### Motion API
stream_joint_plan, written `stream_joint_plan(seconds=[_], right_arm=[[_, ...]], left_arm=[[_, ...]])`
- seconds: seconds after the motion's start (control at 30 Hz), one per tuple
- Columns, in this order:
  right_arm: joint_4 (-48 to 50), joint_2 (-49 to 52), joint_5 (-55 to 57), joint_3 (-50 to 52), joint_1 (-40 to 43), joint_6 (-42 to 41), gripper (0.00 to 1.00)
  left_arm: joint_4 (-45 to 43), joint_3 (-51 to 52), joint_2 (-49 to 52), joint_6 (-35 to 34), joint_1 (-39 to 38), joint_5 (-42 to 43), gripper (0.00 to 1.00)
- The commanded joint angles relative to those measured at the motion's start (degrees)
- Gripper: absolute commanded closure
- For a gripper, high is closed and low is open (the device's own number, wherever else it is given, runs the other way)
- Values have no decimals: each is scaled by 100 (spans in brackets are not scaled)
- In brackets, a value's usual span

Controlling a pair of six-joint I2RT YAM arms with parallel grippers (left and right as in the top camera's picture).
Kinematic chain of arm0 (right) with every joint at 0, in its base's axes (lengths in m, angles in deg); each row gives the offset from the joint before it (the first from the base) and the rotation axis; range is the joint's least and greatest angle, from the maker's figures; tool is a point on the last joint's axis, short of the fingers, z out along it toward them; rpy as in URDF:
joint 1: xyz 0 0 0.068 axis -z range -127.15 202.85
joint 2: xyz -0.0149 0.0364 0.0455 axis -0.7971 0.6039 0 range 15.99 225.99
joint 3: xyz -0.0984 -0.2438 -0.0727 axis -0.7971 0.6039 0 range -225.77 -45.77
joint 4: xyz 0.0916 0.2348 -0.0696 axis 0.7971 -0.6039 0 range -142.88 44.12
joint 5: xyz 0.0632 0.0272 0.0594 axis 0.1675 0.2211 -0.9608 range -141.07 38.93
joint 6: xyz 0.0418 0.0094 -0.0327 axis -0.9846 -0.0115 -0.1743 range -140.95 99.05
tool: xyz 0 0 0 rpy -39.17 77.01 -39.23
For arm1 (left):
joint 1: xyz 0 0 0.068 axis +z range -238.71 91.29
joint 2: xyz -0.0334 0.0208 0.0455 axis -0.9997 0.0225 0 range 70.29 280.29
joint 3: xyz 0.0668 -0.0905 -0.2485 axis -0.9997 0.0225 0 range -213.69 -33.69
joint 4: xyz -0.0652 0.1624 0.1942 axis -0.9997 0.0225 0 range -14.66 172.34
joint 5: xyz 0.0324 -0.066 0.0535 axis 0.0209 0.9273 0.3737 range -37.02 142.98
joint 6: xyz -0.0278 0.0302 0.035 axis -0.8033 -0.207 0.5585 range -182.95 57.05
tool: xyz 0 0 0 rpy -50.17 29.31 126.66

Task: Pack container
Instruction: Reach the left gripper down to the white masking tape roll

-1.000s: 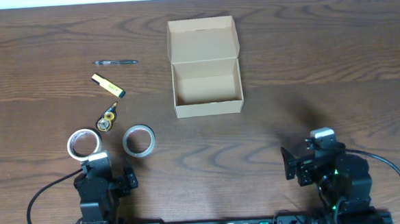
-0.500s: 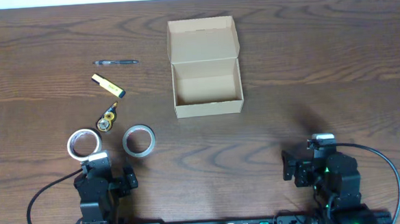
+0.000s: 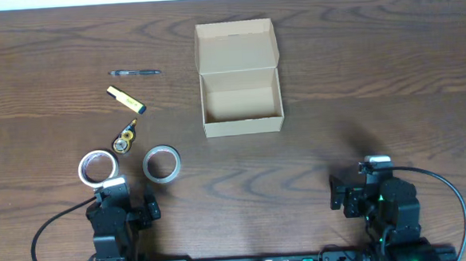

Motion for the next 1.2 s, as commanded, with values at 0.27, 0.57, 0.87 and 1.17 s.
stream_joint_plan(seconds=[0.27,0.57,0.87,1.17], right_arm=[[9,-42,79,28,48,-101,1],[9,-42,79,28,48,-101,1],[9,-42,79,28,48,-103,1],[9,-42,79,28,48,-103,1]], left_arm=[[-2,70,-37,-31,11,-9,4],[-767,-118,378,-46,-26,1193,4],[-964,-1840,2350,-323,-24,1388,5],[-481,-3853,4229,-442,24,1416,4]])
